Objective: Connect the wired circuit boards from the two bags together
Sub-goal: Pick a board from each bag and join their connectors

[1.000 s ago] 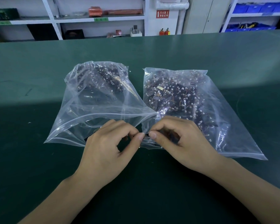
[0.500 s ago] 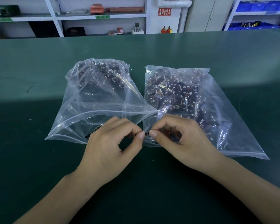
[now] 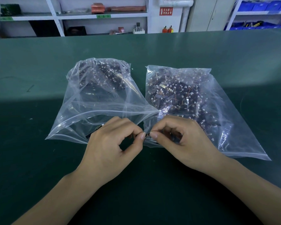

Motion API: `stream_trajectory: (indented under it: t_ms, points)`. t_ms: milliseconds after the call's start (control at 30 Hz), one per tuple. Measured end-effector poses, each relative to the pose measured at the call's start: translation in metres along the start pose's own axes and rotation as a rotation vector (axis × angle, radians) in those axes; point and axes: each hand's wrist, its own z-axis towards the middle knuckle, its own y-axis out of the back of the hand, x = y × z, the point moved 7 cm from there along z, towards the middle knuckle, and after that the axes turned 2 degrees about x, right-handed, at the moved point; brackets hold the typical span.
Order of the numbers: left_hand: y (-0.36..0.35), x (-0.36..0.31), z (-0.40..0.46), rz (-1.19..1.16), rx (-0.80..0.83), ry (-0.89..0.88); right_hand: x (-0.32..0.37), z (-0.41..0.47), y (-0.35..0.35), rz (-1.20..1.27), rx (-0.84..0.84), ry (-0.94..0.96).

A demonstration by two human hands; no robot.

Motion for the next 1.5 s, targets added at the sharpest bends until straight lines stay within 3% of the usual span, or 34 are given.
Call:
stream_trajectory:
  t_ms: [167, 333, 567, 867, 1000, 1167, 1333, 1500]
  points:
    - [0.000, 0.000, -0.001, 0.005, -0.029, 0.004, 0.003, 0.001, 0.004, -0.025, 0.002, 0.022]
    - [0.007, 0.003, 0.000, -0.019, -0.081, 0.004, -0.005, -0.001, 0.004, -0.236, 0.136, -0.025]
    - [0.000, -0.002, 0.000, -0.034, -0.035, -0.089, 0.000, 0.001, 0.011, -0.196, 0.008, 0.062]
    - [-0.007, -0.021, 0.005, 0.232, -0.090, -0.267, 0.004, 0.002, 0.013, -0.139, -0.039, 0.083]
    - [-0.023, -0.030, 0.003, 0.438, 0.074, -0.353, 0.006, 0.002, 0.014, -0.092, -0.048, 0.090]
    - [-0.038, -0.033, 0.005, 0.545, 0.184, -0.287, 0.006, 0.002, 0.010, -0.072, -0.037, 0.071]
    - [-0.033, -0.035, 0.004, 0.531, 0.110, -0.303, 0.002, 0.003, 0.009, -0.047, -0.021, 0.032]
    - [-0.021, -0.034, 0.002, 0.311, 0.088, -0.334, 0.001, 0.003, 0.013, -0.031, -0.032, 0.005]
